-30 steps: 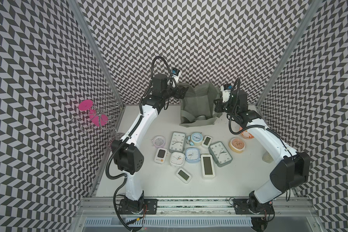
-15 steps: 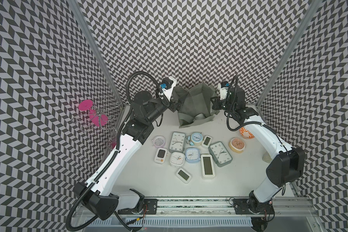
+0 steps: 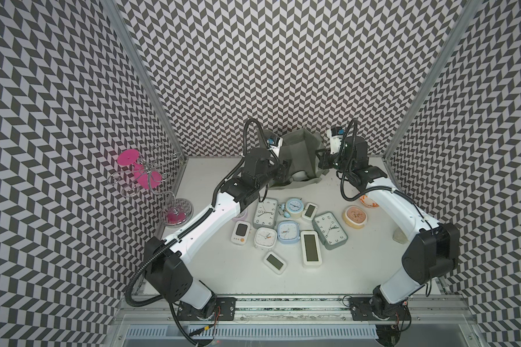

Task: Put the alarm clock into the canvas bag
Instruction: Adjust the canvas bag at the center of the board.

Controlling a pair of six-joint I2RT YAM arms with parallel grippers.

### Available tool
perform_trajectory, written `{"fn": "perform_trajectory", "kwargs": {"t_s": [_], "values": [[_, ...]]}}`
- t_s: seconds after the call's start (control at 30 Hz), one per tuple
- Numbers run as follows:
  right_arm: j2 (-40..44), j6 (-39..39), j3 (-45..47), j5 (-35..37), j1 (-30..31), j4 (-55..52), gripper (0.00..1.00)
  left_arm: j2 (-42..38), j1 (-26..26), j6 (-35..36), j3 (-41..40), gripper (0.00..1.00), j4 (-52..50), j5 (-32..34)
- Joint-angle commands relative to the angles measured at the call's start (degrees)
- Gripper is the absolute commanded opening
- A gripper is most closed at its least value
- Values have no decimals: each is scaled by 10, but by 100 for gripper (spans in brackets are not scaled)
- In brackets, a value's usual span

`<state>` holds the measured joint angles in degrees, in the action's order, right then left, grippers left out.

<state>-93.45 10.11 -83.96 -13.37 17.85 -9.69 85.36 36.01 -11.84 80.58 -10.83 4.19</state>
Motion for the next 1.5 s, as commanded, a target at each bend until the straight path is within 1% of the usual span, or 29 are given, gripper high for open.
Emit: {"fn": "perform_trajectory", "kwargs": {"t_s": [0.0,0.03,0.07,0.17,0.43,0.57,0.7,0.87,1.07,1.27,1.33,1.47], "values": [[37,5,13,-15,-1,80,0,-30,2,-112,-9,60,22,22],[42,6,20,-20,-1,86,0,-31,-1,-127,-13,59,22,41],[45,7,25,-24,-1,90,0,-31,-7,-134,-16,59,24,38],[58,12,44,-33,-1,107,0,-23,-33,-157,-24,56,35,-18],[71,12,56,-38,2,116,0,4,-43,-178,-19,48,54,-66],[74,15,61,-39,3,122,0,14,-50,-193,-25,41,66,-87],[75,15,62,-38,3,124,0,24,-54,-206,-28,38,57,-83],[70,15,58,-33,3,123,0,10,-53,-215,-41,39,47,-80],[70,11,57,-26,3,119,0,-7,-56,-228,-52,49,5,-48],[76,13,65,-27,3,121,0,-11,-66,-229,-66,52,14,-32],[78,10,67,-22,6,120,0,-3,-66,-222,-57,52,13,-37],[87,1,73,-6,16,115,0,17,-67,-215,-36,53,5,-25]]}}
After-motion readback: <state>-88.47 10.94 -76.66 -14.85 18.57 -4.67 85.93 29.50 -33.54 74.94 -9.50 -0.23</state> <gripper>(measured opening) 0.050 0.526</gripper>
